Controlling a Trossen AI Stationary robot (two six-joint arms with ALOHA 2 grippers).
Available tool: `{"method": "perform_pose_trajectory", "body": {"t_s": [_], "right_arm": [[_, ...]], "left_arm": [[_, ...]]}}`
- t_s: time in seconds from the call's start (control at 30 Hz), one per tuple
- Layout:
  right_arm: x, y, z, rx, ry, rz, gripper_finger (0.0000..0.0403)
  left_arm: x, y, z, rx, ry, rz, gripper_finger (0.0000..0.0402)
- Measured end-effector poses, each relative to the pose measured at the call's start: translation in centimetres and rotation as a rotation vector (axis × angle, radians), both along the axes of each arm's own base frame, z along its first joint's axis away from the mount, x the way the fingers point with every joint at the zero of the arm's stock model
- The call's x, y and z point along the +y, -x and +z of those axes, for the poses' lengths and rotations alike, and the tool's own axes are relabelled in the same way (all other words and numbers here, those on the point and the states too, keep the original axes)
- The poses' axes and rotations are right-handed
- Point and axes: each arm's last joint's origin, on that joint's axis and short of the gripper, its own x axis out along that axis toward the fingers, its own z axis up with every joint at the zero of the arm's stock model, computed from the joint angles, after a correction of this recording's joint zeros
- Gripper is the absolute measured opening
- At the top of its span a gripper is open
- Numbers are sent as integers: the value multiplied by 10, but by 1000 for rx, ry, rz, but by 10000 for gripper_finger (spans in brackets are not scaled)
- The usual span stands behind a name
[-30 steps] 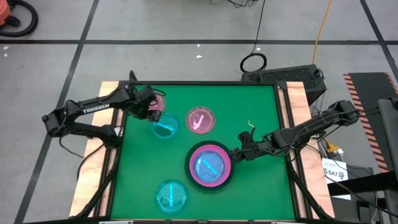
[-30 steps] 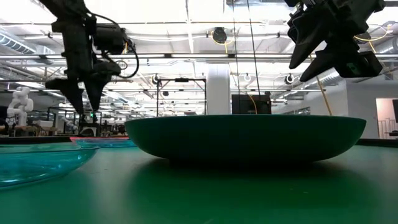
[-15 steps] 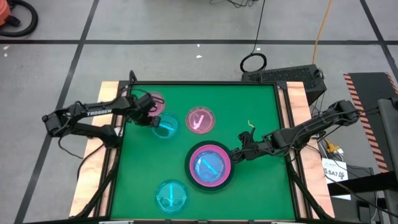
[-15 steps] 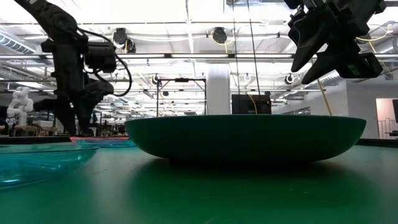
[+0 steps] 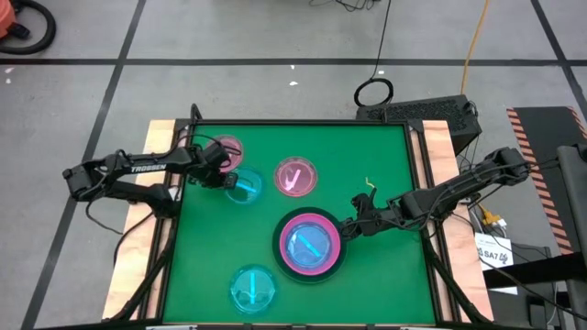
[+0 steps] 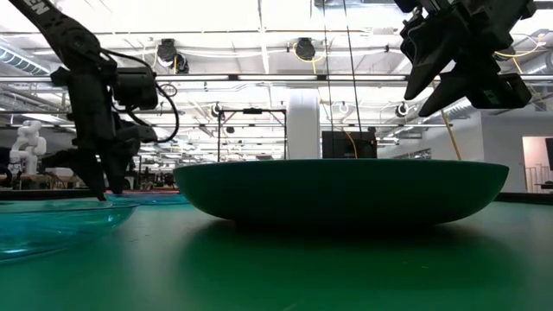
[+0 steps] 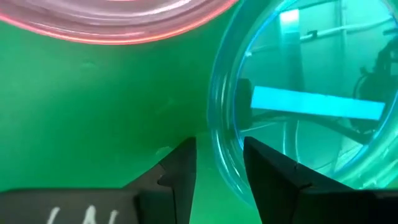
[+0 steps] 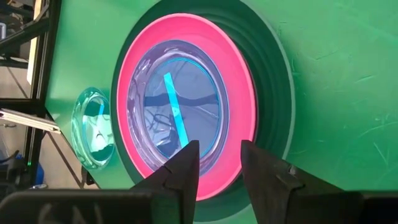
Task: Stack plastic plates
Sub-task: Stack the top blue transparent plate on top of the other blue transparent plate
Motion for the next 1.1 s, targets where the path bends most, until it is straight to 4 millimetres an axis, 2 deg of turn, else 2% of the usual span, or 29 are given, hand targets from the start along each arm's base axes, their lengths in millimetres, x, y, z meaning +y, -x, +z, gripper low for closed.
{"method": "perform_pose_trajectory", "body": {"t_s": [0.23, 0.53, 0.9, 1.1], "right_arm": [[0, 0, 0, 0, 1, -1, 114], [0, 0, 0, -1, 2, 0, 114], [0, 0, 0, -1, -1, 0, 114], [0, 0, 0, -1, -1, 0, 114]], "left_arm": [[0, 0, -2, -5, -21, -7, 128], [6, -8, 1, -85, -109, -27, 11], [7, -15, 9, -175, -74, -31, 3], [9, -22, 30, -243, -82, -58, 2]]}}
